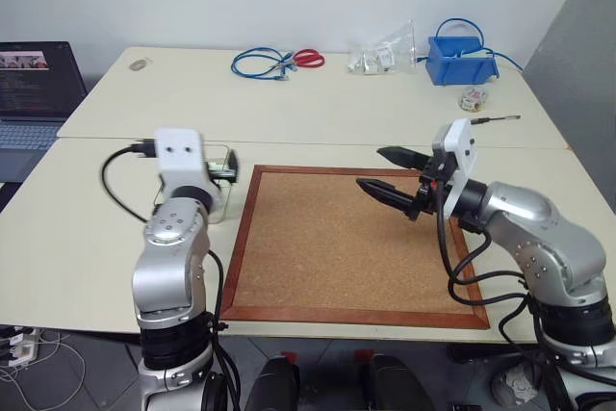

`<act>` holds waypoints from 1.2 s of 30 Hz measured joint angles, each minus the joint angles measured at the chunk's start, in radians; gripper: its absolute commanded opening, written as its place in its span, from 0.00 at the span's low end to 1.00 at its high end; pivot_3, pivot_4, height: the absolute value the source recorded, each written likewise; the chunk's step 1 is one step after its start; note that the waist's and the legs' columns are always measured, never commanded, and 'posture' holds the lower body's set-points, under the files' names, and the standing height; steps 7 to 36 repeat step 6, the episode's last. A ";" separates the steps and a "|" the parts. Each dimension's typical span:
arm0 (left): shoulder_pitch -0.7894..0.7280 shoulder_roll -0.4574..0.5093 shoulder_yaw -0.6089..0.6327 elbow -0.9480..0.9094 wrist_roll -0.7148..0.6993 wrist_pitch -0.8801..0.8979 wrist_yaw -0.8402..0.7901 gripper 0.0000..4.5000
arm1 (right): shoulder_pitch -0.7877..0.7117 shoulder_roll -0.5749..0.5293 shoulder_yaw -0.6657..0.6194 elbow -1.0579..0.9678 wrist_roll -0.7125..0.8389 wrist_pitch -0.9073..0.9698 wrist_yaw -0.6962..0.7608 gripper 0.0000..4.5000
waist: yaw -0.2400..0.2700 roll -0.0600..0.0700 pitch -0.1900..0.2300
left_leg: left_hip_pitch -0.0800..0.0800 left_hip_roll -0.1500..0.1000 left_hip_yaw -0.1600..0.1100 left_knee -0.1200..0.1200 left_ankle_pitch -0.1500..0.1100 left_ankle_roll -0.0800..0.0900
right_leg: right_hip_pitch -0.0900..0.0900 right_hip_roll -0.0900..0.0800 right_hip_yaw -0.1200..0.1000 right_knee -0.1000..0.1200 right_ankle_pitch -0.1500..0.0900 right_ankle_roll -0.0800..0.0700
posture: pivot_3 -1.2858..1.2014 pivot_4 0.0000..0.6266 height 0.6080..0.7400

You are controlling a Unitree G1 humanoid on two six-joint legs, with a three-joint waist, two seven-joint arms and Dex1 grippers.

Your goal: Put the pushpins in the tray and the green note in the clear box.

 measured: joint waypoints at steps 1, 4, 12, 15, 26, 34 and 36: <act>0.023 -0.009 -0.017 -0.016 -0.009 -0.011 -0.010 0.98 | 0.040 0.030 0.003 -0.009 -0.036 0.000 -0.058 0.85 | 0.000 0.000 0.000 | 0.000 0.000 0.000 0.000 0.000 -0.001 | 0.000 0.000 0.000 0.000 0.000 0.000 | 0.52 0.24 1.00; 0.099 -0.032 -0.047 -0.027 -0.024 -0.056 -0.013 0.98 | 0.135 0.079 0.018 -0.016 -0.159 0.001 -0.221 0.85 | -0.002 0.000 0.000 | 0.001 0.000 0.002 0.000 0.001 -0.001 | -0.001 0.000 0.002 0.001 0.000 0.000 | 0.52 0.24 1.00; 0.143 -0.056 -0.051 -0.028 -0.037 -0.076 -0.010 0.98 | 0.170 0.112 0.021 -0.021 -0.219 0.001 -0.297 0.85 | -0.004 0.000 0.000 | 0.001 0.000 0.002 0.000 0.001 -0.001 | -0.001 0.001 0.002 0.001 0.000 0.000 | 0.52 0.24 1.00; 0.143 -0.056 -0.051 -0.028 -0.037 -0.076 -0.010 0.98 | 0.170 0.112 0.021 -0.021 -0.219 0.001 -0.297 0.85 | -0.004 0.000 0.000 | 0.001 0.000 0.002 0.000 0.001 -0.001 | -0.001 0.001 0.002 0.001 0.000 0.000 | 0.52 0.24 1.00; 0.143 -0.056 -0.051 -0.028 -0.037 -0.076 -0.010 0.98 | 0.170 0.112 0.021 -0.021 -0.219 0.001 -0.297 0.85 | -0.004 0.000 0.000 | 0.001 0.000 0.002 0.000 0.001 -0.001 | -0.001 0.001 0.002 0.001 0.000 0.000 | 0.52 0.24 1.00; 0.143 -0.056 -0.051 -0.028 -0.037 -0.076 -0.010 0.98 | 0.170 0.112 0.021 -0.021 -0.219 0.001 -0.297 0.85 | -0.004 0.000 0.000 | 0.001 0.000 0.002 0.000 0.001 -0.001 | -0.001 0.001 0.002 0.001 0.000 0.000 | 0.52 0.24 1.00; 0.143 -0.056 -0.051 -0.028 -0.037 -0.076 -0.010 0.98 | 0.170 0.112 0.021 -0.021 -0.219 0.001 -0.297 0.85 | -0.004 0.000 0.000 | 0.001 0.000 0.002 0.000 0.001 -0.001 | -0.001 0.001 0.002 0.001 0.000 0.000 | 0.52 0.24 1.00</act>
